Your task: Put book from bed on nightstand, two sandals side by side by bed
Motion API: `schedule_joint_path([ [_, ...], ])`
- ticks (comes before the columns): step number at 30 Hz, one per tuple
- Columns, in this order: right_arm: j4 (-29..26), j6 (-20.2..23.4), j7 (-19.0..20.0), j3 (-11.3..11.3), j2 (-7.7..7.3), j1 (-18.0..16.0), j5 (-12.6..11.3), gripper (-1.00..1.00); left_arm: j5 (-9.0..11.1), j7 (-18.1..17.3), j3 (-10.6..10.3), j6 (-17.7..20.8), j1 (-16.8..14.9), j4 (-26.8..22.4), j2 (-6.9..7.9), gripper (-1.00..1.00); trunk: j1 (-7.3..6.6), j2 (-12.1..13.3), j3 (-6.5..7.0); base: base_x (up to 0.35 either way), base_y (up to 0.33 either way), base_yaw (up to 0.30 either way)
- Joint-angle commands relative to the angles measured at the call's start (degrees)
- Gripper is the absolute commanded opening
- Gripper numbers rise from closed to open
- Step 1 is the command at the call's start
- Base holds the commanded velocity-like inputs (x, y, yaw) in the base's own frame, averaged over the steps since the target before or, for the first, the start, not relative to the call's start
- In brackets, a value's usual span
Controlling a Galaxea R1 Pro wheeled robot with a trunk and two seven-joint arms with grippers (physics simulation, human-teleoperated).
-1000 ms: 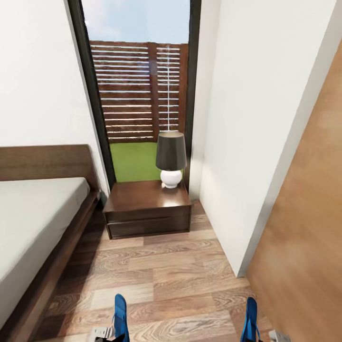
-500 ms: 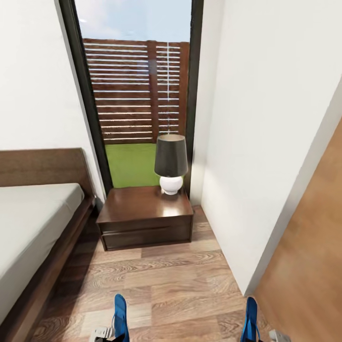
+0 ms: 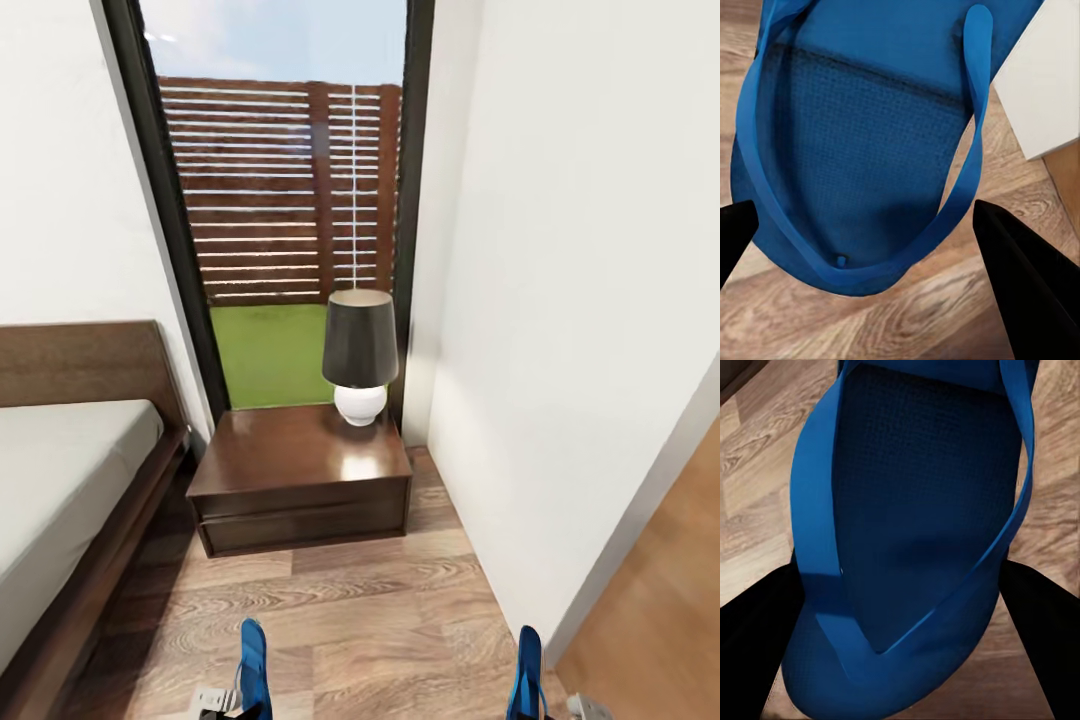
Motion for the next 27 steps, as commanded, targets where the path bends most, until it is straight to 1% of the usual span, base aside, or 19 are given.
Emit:
schedule_joint_path([
  [1,-0.03,0.27,0.14,0.26,-0.03,-0.03,-0.62,-1.0,-0.56,-0.23,0.46,-0.38,-0.06,0.02,-0.04,-1.0,0.02,-0.02,-0.05,0.322,0.0,0.0],
  [6,-0.03,0.27,0.14,0.26,-0.03,-0.03,-0.63,-1.0,-0.56,-0.28,0.46,-0.38,-0.06,0.0,-0.07,-1.0,0.02,-0.02,-0.05,0.321,-0.019,0.0],
  [12,-0.03,0.27,0.14,0.26,-0.03,-0.01,-0.66,-1.0,-0.56,-0.4,0.46,-0.38,-0.06,0.04,-0.06,-1.0,0.02,-0.02,-0.05,0.276,-0.107,0.031],
  [27,-0.04,0.27,0.14,0.26,-0.03,-0.03,-0.65,-1.0,-0.56,-0.66,0.46,-0.38,-0.06,0.08,-0.05,-1.0,0.02,-0.02,-0.05,0.017,-0.011,0.206],
])
